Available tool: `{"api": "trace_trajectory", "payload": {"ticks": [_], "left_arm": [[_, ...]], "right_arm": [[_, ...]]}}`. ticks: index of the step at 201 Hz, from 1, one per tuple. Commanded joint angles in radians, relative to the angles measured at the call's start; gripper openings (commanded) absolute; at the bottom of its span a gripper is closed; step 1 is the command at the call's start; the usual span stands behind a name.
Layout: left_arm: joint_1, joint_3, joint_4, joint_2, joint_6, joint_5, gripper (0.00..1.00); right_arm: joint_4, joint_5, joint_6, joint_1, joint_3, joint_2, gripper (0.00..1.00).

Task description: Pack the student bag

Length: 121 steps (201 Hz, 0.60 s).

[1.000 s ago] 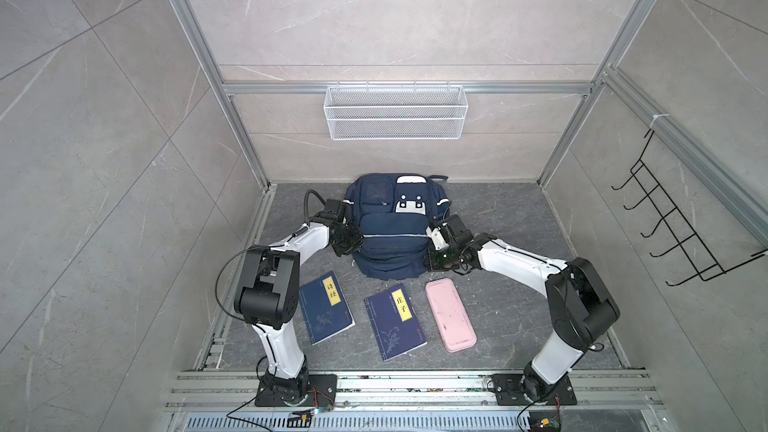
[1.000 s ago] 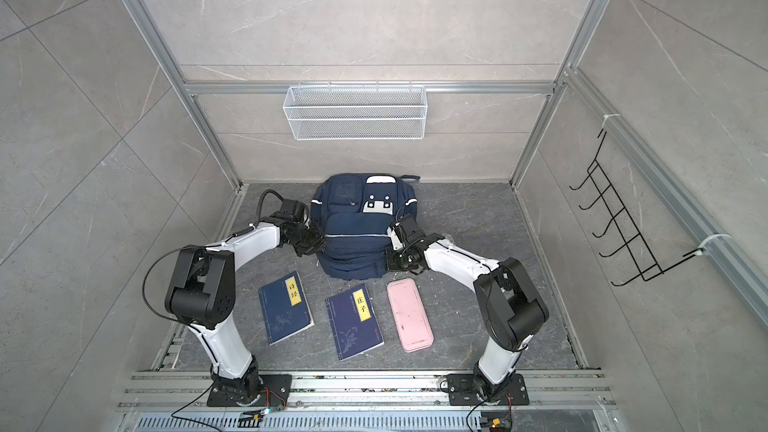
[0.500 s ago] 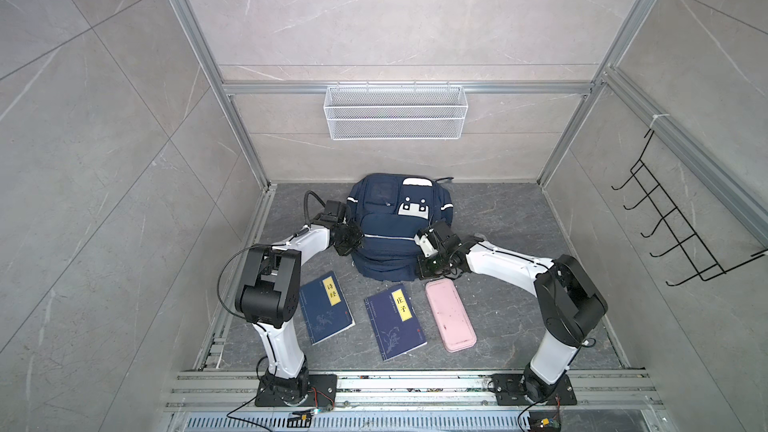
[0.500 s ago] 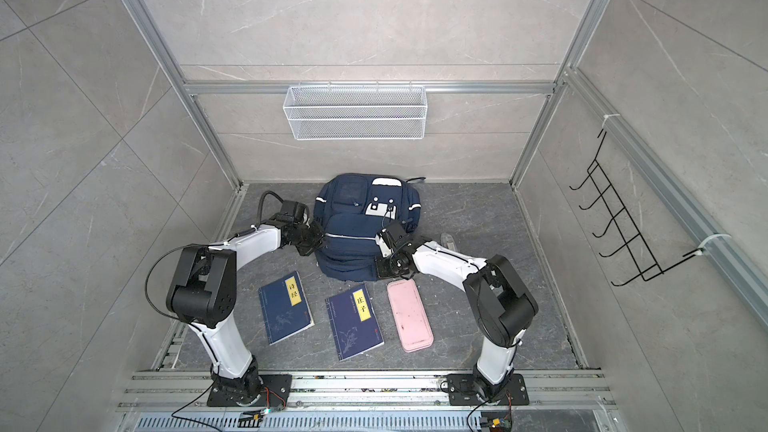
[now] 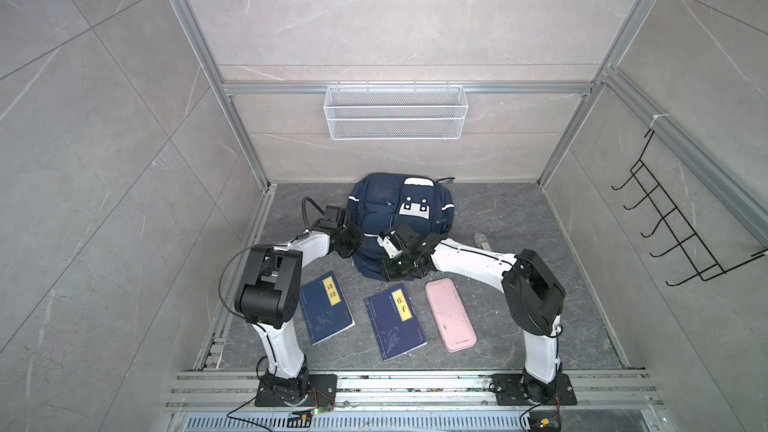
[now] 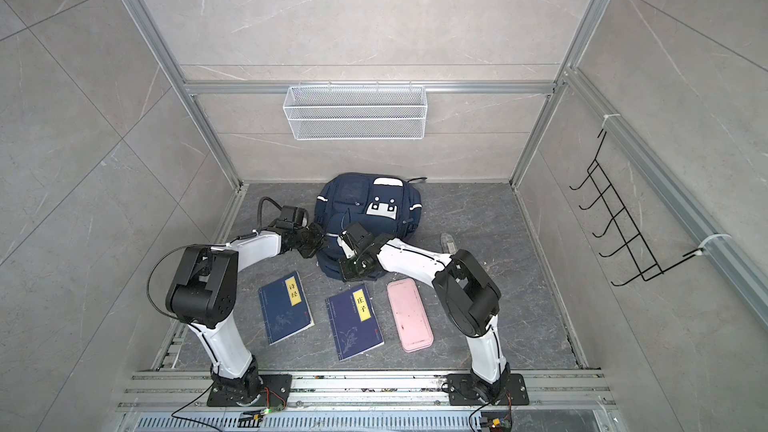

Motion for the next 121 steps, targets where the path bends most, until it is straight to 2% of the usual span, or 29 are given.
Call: {"api": "trace_trajectory", "payload": {"ticks": [1, 27, 51, 91, 121], "left_arm": [[-0.005, -0.005, 0.068, -0.054, -0.039, 0.028, 0.00], [0.004, -0.015, 0.085, -0.063, -0.055, 0.026, 0.00], [0.037, -0.043, 0.109, -0.087, -0.073, 0.044, 0.00], [0.132, -0.213, 0.224, -0.199, -0.157, 0.038, 0.00], [0.139, -0.332, 0.322, -0.262, -0.217, 0.026, 0.00]], "right_arm": [[-0.015, -0.023, 0.034, 0.036, 0.106, 0.073, 0.00], [-0.022, -0.024, 0.058, 0.051, 0.202, 0.149, 0.00], [-0.024, 0.005, 0.061, 0.049, 0.209, 0.159, 0.00], [-0.001, 0.037, 0.045, 0.003, 0.102, 0.079, 0.00], [0.017, 0.034, 0.024, -0.050, 0.021, 0.020, 0.00]]}}
